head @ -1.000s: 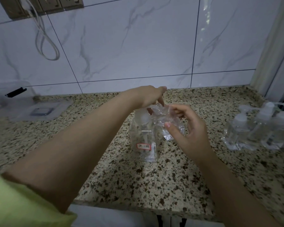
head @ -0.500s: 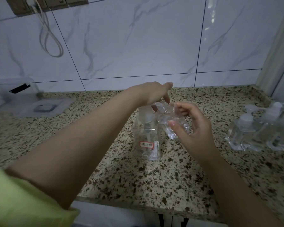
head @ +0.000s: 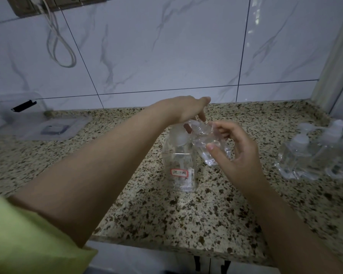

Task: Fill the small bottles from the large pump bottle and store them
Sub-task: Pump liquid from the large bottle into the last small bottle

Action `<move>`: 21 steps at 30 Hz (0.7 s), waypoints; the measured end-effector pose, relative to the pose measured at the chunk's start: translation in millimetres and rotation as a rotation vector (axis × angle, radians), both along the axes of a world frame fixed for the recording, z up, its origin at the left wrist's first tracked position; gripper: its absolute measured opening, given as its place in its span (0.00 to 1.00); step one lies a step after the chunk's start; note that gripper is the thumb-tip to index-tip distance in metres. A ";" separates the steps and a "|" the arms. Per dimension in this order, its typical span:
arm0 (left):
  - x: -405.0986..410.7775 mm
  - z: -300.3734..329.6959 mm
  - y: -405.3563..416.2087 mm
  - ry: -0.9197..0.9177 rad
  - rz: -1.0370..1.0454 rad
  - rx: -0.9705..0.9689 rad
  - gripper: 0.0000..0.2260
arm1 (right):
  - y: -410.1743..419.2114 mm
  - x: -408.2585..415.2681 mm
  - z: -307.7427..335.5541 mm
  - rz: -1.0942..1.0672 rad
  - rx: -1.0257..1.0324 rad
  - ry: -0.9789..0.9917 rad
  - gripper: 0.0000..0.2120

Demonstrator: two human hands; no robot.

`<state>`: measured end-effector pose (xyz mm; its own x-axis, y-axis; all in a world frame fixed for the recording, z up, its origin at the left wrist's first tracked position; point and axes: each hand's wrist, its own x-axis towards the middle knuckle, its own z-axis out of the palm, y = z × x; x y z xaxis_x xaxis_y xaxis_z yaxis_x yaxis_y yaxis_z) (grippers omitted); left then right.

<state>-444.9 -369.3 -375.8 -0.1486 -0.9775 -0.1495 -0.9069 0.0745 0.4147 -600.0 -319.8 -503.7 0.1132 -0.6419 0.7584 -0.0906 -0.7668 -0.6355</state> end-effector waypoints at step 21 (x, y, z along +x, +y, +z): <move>-2.1 3.6 0.4 0.000 0.004 0.029 0.30 | -1.0 -0.1 -0.4 0.009 0.016 -0.009 0.19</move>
